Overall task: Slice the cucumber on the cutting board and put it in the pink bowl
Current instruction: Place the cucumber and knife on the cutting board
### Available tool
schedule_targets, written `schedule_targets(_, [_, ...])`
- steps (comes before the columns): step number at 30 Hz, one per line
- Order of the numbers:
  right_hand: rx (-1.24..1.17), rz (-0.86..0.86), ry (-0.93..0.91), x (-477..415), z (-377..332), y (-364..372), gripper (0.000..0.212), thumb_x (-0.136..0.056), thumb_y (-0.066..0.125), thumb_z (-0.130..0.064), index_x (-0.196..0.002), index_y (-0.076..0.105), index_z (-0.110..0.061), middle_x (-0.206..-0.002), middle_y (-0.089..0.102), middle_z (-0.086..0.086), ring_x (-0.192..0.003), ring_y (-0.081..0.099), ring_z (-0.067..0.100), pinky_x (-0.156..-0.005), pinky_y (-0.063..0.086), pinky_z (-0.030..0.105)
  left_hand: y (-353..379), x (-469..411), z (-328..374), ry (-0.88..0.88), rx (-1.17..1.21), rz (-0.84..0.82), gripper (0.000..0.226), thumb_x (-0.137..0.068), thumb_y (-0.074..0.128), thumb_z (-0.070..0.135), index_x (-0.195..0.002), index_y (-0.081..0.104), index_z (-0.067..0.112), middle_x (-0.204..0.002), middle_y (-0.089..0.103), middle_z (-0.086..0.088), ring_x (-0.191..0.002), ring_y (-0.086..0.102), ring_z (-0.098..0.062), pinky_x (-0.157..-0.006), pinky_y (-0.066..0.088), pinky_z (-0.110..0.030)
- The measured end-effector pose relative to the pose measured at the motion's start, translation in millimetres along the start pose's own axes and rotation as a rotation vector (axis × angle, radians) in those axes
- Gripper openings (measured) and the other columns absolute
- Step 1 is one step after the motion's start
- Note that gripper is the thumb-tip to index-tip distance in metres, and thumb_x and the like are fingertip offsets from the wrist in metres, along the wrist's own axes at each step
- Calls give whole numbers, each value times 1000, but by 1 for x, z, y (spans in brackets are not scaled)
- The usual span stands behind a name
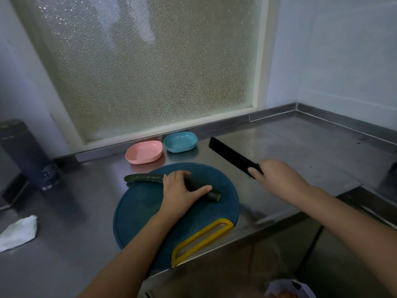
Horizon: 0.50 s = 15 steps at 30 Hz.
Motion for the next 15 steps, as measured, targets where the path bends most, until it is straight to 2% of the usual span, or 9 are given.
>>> schedule_targets(2, [51,15,-52,14,-13,-7,44,-99,31,-47,-89,58,-15,-66,54,-2,-58,53,16,-52,42,29,2,0,-8,-70,-72,-23,94,-61,60,75,-133,40,18,-145,30,-7,-139,16,-24,-116,6,-44])
schedule_targets(3, [92,9,-72,21,-19,-8,45,-99,28,-50,-88,57,-17,-67,56,-2,-57,52,15,-51,41,28,4,0,-13,-113,-88,-49,104,-61,60,76,-140,32,15,-153,17,-8,-143,4,-24,-116,-1,-44])
schedule_targets(5, [150,-29,-115,34,-31,-5,45,-99,24,-51,-87,54,-19,-68,55,-3,-54,48,11,-48,36,25,9,0,-17,-167,-100,-104,119,-60,58,77,-147,15,9,-157,0,-8,-144,-10,-23,-116,-6,-42])
schedule_targets(8, [187,-110,-137,48,-42,7,46,-99,22,-51,-92,56,-21,-63,48,-7,-51,44,7,-45,31,20,11,0,-19,-164,-142,-132,128,-60,53,80,-149,-2,6,-157,-6,-8,-144,-13,-22,-117,-6,-41])
schedule_targets(13, [148,-144,-143,47,-51,15,39,-99,24,-52,-84,48,-24,-60,45,-7,-50,41,6,-46,31,21,13,0,-20,-146,-152,-145,128,-61,53,80,-149,-4,6,-157,-8,-7,-144,-14,-21,-116,-6,-40])
schedule_targets(15, [142,-148,-155,44,-53,16,41,-99,24,-51,-84,50,-23,-61,47,-7,-50,42,7,-45,31,21,12,0,-20,-138,-157,-138,127,-60,53,80,-149,-1,6,-158,-7,-7,-144,-13,-21,-117,-5,-40])
Point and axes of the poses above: each hand's wrist, its own x-axis away from the middle knuckle, its own y-axis out of the palm, z = x × y, the point moved 9 cm from there along -x, towards the middle knuckle
